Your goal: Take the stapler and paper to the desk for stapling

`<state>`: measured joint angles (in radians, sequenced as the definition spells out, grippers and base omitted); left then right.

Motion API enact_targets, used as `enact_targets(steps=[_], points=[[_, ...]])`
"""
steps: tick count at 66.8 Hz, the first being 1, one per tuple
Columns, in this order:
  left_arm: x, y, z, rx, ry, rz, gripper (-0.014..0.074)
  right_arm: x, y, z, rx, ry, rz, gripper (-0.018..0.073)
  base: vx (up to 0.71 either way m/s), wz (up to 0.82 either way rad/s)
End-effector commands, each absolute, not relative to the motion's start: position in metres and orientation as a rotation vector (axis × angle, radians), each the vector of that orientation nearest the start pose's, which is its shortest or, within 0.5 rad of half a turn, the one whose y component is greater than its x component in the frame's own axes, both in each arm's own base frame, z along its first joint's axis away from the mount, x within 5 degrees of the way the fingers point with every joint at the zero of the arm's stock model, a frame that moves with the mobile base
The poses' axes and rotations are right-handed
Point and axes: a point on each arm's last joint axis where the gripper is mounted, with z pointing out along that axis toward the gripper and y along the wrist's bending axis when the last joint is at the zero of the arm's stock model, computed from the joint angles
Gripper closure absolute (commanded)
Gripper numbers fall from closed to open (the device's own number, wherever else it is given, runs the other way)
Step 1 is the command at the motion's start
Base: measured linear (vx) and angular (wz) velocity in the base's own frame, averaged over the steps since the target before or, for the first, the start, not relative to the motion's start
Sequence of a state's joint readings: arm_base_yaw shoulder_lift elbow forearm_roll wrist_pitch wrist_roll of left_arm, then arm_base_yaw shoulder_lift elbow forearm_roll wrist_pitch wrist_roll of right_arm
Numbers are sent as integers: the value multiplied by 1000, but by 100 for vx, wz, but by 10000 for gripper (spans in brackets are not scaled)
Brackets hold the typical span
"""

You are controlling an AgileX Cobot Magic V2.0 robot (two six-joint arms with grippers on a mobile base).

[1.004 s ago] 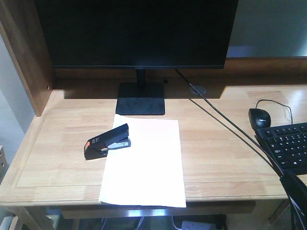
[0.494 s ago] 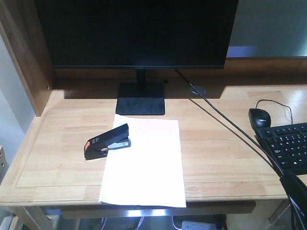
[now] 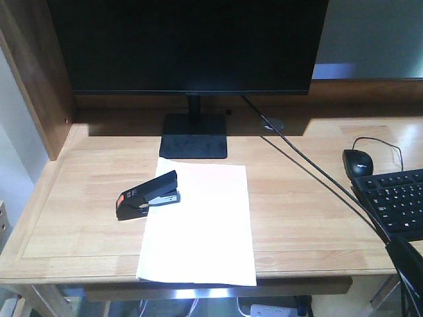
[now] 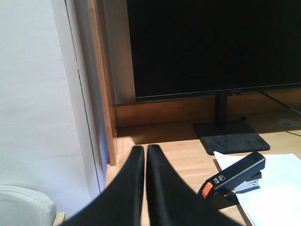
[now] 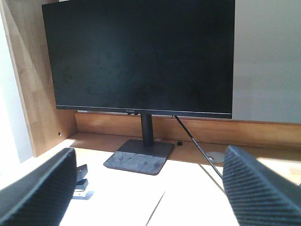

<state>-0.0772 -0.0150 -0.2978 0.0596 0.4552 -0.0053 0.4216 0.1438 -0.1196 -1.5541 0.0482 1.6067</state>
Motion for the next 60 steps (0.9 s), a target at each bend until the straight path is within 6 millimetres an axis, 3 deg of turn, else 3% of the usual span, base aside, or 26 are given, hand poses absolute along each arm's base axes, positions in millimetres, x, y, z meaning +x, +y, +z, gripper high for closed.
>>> enact_targets(steps=[1, 29, 39, 49, 60], points=[[29, 0, 285, 72, 1529, -20, 603, 62, 22, 253, -244, 1481, 324, -20, 0, 0], [29, 0, 285, 72, 1529, -20, 603, 62, 22, 253, -260, 1477, 305, 97, 0, 0], [29, 0, 285, 72, 1529, -20, 603, 62, 22, 253, -261, 1476, 305, 283, 0, 0], [29, 0, 285, 72, 1529, -20, 603, 62, 22, 253, -259, 1477, 303, 578, 0, 0], [29, 0, 285, 72, 1529, -20, 603, 62, 22, 253, -256, 1477, 301, 570, 0, 0]])
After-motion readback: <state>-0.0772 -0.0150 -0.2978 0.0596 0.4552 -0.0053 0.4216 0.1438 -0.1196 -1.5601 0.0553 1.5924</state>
